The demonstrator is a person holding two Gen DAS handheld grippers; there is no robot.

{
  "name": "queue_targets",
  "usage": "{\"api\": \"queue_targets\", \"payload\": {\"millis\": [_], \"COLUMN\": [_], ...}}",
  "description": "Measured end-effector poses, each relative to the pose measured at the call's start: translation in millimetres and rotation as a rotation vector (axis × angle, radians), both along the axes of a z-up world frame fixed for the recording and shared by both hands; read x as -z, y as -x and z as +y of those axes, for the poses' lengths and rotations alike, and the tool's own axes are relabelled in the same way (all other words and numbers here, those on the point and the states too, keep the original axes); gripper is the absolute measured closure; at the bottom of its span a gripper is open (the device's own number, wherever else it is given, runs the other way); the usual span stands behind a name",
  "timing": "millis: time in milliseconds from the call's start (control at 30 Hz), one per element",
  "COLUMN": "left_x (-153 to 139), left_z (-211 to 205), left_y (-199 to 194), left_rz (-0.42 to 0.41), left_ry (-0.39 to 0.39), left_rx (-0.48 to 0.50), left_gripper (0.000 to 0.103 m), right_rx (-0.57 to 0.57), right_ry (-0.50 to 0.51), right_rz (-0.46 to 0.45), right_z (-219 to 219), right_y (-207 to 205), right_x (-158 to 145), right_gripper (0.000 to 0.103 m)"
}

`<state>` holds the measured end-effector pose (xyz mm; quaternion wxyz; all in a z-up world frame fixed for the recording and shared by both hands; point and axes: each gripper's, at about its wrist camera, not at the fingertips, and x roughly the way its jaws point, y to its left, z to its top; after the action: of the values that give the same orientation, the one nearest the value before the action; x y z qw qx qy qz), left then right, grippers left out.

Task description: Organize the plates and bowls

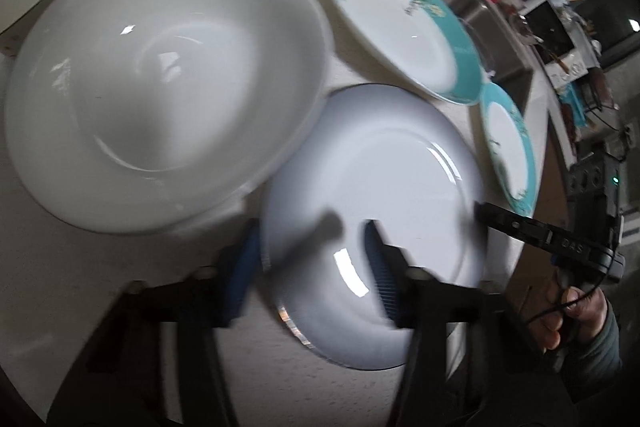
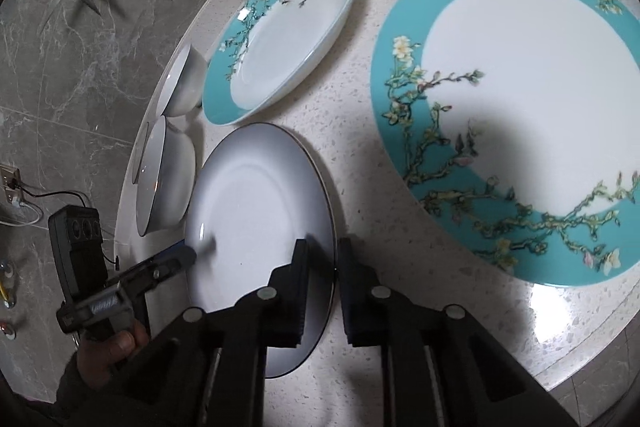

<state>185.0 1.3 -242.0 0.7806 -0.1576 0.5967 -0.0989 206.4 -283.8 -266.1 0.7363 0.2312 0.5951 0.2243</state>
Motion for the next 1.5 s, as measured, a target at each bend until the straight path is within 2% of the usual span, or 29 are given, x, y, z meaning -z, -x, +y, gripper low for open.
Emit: {"api": "queue_targets", "payload": {"millis": [133, 267, 400, 767, 1000, 1233, 1500], "left_x": [5, 4, 5, 4, -5, -18, -31], "left_z": [12, 9, 15, 10, 8, 13, 32], "left_y": [0, -3, -3, 6, 14, 33, 78], "left_rz": [-0.007, -0.006, 0.009, 0.021, 0.002, -0.016, -0.024], "left_ry": [0.042, 0.020, 0.044, 0.045, 0.032, 0.028, 0.027], "left_rx": [-0.042, -0.024, -0.017, -0.004, 0.008, 0.009, -0.021], "left_gripper": [0.082, 0.082, 0.084, 0.084, 0.084, 0.084, 0.084], "right_rx": [-0.001, -0.004, -0.007, -0.010, -0.022, -0.039, -0.091], "right_ry": [0.015, 0.024, 0.020, 0.040, 0.051, 0.052, 0.059], "right_rz": [0.002, 0.001, 0.001, -0.009, -0.015, -0.031, -0.040], "right_z": [2, 4, 4, 6, 8, 10, 26], "right_y": [-1, -1, -2, 0, 3, 12, 32], "right_x": [-2, -3, -3, -9, -15, -25, -38], "right_gripper": [0.087, 0.087, 0.087, 0.087, 0.086, 0.086, 0.086]}}
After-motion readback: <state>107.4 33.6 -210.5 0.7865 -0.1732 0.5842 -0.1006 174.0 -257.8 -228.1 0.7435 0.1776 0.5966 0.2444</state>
